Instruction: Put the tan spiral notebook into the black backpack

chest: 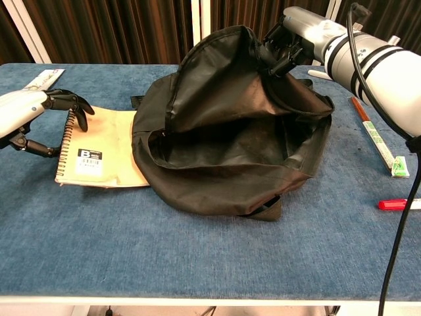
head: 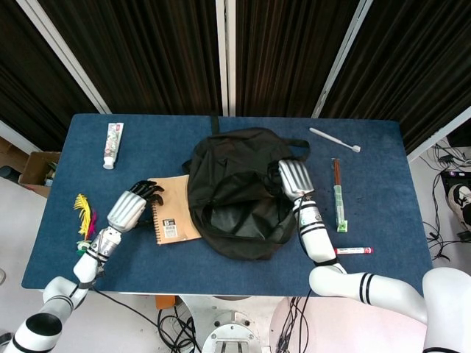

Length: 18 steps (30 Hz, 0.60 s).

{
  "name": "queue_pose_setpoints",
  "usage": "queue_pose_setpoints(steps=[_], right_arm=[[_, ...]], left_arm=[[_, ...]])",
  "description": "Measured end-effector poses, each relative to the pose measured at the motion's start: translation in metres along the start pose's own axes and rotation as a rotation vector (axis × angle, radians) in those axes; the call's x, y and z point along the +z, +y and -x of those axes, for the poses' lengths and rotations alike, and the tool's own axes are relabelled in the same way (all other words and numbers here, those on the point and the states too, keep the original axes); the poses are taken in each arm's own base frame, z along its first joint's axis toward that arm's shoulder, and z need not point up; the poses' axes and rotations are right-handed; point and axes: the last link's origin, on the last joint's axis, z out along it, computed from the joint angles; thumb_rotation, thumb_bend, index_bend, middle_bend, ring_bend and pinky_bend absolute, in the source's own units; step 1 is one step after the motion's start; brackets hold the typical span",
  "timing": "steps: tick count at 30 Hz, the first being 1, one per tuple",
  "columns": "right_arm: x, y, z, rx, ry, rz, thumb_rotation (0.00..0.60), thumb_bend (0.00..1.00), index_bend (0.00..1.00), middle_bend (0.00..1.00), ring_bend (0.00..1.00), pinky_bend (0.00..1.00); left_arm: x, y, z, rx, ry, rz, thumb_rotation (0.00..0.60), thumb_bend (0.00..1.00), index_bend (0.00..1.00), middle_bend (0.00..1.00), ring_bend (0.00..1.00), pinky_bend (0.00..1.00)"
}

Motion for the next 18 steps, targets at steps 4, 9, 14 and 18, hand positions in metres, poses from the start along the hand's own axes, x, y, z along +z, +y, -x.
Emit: queue_pose_setpoints(steps=[4,9,14,18], right_arm=[[0.0,0.001,0.0,0.003,-0.001,0.002,0.6,0.54,0.76,0.61,0.42,0.31],[0.001,0.002,0.0,0.002,-0.001,0.002,0.6,0.54,0.76,0.61,0.43,0.31],[0.0,-0.001,-0.002,0.014,0.003,-0.005,0.6,0.54,0.76,0.61,0.42,0.31],[0.0,-0.007,-0.007,0.038,0.013,-0.015,0.6,0.54,0.76,0.61,0.42,0.31]], left_arm=[[0.0,0.001,0.0,0.004,0.006,0.0,0.6,0.35,0.53,0.31,0.21,0.19],[0.0,0.003,0.0,0.003,0.021,0.005,0.6,0.41,0.62,0.36,0.24,0.2],[-0.004,0.006,-0.005,0.007,0.063,0.021,0.6,0.45,0.7,0.43,0.29,0.21],[-0.012,0.007,-0.015,0.031,0.122,0.05,0.6,0.45,0.73,0.5,0.37,0.23]])
